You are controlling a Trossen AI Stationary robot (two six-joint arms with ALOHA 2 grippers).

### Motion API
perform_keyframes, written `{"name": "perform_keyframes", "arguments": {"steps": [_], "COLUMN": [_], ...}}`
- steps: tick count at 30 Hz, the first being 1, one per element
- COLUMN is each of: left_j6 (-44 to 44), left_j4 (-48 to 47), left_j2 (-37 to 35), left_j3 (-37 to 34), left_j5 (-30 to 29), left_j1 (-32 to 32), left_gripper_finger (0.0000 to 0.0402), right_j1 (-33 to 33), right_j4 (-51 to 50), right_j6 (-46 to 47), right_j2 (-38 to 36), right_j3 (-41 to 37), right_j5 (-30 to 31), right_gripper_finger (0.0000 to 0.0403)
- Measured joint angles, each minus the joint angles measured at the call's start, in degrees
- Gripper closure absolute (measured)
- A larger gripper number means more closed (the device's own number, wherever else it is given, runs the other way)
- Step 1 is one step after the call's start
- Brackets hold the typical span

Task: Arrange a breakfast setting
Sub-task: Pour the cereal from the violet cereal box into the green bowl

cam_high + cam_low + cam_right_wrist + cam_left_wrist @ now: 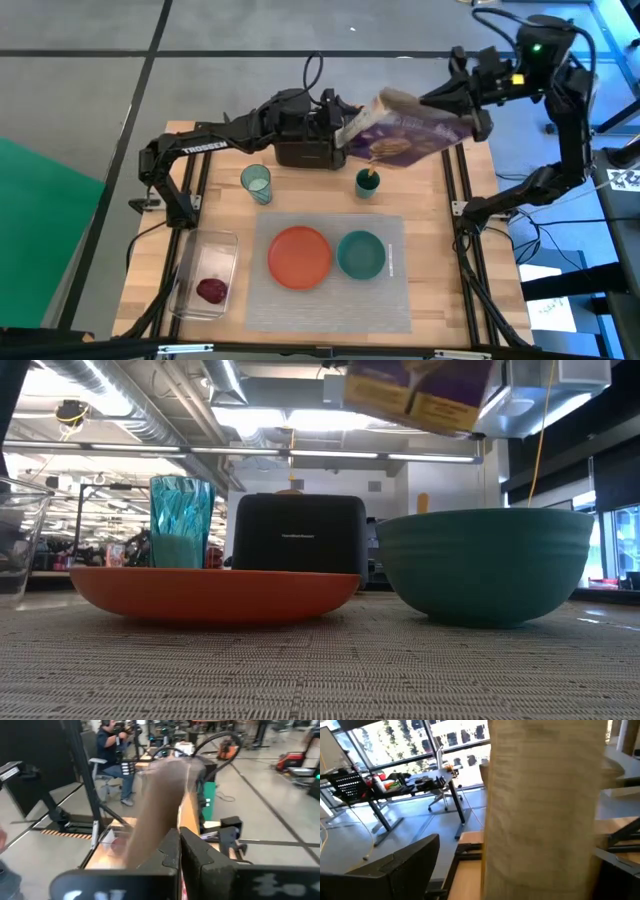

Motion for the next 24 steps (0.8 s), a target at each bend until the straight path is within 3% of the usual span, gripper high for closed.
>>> {"name": "perform_keyframes", "arguments": {"steps": [7, 10, 20, 24], "left_j6": [0.05, 0.32, 2.05, 2.04], "left_j4": [-1.49, -3.51, -5.45, -8.11], "left_j2": [0.02, 0.02, 0.02, -0.47], "left_j3": [0.00, -0.01, -0.02, -0.07], "left_j5": [5.70, 5.33, 3.79, 4.01], "left_j1": [0.14, -0.40, -0.36, -0.46], "left_gripper_finger": [0.0011, 0.0031, 0.0216, 0.0260], "right_j1": [2.43, 2.37, 2.34, 2.34], "right_j4": [4.55, 5.26, 6.19, 6.87], "right_j6": [-0.81, -0.81, -0.73, 0.98], "right_j2": [0.93, 1.06, 0.95, 0.87], "right_j3": [0.07, 0.04, 0.04, 0.09], "right_j5": [-0.44, -0.86, -0.80, 0.61], "right_gripper_finger": [0.0403, 0.0403, 0.0402, 0.0391]}}
